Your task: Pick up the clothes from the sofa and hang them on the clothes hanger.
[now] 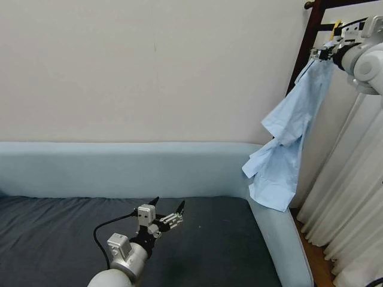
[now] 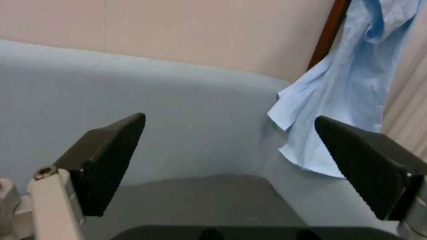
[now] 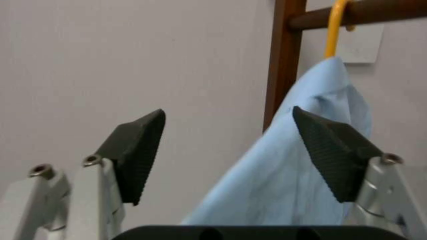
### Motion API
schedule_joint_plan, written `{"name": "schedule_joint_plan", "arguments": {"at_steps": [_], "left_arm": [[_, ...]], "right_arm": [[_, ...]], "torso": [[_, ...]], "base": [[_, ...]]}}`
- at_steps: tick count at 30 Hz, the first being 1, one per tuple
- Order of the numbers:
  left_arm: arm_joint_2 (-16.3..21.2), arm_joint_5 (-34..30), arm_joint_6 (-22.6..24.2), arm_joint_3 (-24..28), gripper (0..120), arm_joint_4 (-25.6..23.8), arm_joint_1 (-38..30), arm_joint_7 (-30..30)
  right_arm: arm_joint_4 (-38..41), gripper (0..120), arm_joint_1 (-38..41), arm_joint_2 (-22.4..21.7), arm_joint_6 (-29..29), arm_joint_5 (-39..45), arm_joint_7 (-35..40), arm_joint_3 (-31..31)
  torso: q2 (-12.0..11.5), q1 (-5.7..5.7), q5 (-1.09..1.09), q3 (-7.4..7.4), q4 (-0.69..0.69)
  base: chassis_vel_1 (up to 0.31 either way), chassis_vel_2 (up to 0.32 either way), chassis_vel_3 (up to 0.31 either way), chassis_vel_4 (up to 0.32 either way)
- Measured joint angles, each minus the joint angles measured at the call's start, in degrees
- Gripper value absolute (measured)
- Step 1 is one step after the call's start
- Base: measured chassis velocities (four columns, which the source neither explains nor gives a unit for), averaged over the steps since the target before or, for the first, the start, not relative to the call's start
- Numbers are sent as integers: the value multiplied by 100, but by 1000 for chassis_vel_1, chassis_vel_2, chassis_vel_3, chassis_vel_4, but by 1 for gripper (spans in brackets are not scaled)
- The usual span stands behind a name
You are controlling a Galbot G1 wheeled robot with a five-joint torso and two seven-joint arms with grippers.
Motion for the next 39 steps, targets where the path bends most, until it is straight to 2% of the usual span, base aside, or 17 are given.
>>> {"name": "schedule_joint_plan", "arguments": {"at_steps": [2, 5, 7, 9, 10, 12, 14, 16, 19, 20, 22, 25, 29, 31, 33, 35, 39], "left_arm": [[-42, 54, -58, -23, 100, 43, 60, 19], [-344, 240, -369, -136, 100, 339, 246, 111], [-513, 307, -465, -188, 100, 454, 314, 142], [-920, 489, -661, -293, 100, 689, 459, 229], [-920, 489, -661, -293, 100, 689, 459, 229], [-1393, 909, -896, -468, 100, 900, 647, 367], [-1742, 1359, -1060, -731, 100, 972, 923, 451], [-1775, 1401, -1077, -760, 100, 974, 953, 461], [-2084, 1960, -1240, -1004, 100, 972, 1331, 622], [-2084, 1960, -1240, -1004, 100, 972, 1331, 622], [-2210, 2295, -1336, -1072, 100, 945, 1521, 736], [-2299, 2494, -1404, -1144, 100, 906, 1674, 811], [-2497, 3040, -1644, -1324, 100, 843, 2124, 873], [-2524, 3109, -1686, -1345, 100, 842, 2192, 873], [-2681, 3254, -1877, -1395, 100, 784, 2557, 887], [-2716, 3329, -1973, -1396, 100, 782, 2644, 928], [-2595, 3214, -2011, -1366, 100, 812, 2608, 917]], "right_arm": [[350, 81, -434, -222, 70, 82, 10, 359], [1356, 95, -2184, -759, 204, 486, 256, 1623], [1559, 98, -2720, -862, 278, 430, 252, 1954], [1851, 99, -3938, -1027, 581, -166, 129, 2635], [1851, 99, -3938, -1027, 581, -166, 129, 2635], [2146, 100, -5442, -988, 1041, -934, 73, 3285], [2437, 100, -6575, -614, 1424, -1812, 56, 3874], [2454, 100, -6626, -590, 1441, -1858, 55, 3896], [2997, 100, -8040, 119, 1776, -3130, -41, 4615], [2997, 100, -8040, 119, 1776, -3130, -41, 4615], [3410, 100, -9112, 705, 2064, -3962, -155, 5242], [3591, 100, -9749, 1110, 2260, -4413, -236, 5526], [3982, 100, -11043, 2218, 2752, -5271, -460, 6021], [4073, 100, -11249, 2416, 2830, -5415, -508, 6072], [4470, 100, -12238, 3404, 3395, -6371, -730, 6127], [4604, 100, -12729, 3923, 3690, -6823, -863, 6040], [4488, 100, -13160, 4354, 4164, -7246, -914, 5859]], "torso": [[0, 0, 4, 0, -2], [1, -1, 3, -2, -9], [0, -1, 9, -1, -7], [1, -1, 2, -2, -4], [1, -1, 2, -2, -4], [0, 0, 4, 1, -3], [1, 0, 2, 0, -4], [1, 0, 1, -1, -4], [-1, 1, 7, 2, 6], [-1, 1, 7, 2, 6], [1, 0, -3, -1, 5], [1, 0, -3, -1, -5], [1, -1, 3, -2, -10], [1, -1, 0, -2, -9], [1, -1, 1, -1, -2], [2, -1, 0, -1, -4], [1, -1, 0, 0, -4]], "base": [[0, 0, 0, 0], [0, 0, 0, 0], [0, 0, 0, 0], [0, 0, 0, 0], [0, 0, 0, 0], [0, 0, 0, 0], [0, 0, 0, 0], [0, 0, 0, 0], [0, 0, 0, 0], [0, 0, 0, 0], [0, 0, 0, 0], [0, 0, 0, 0], [0, 0, 0, 0], [0, 0, 0, 0], [0, 0, 0, 0], [0, 0, 0, 0], [0, 0, 0, 0]]}}
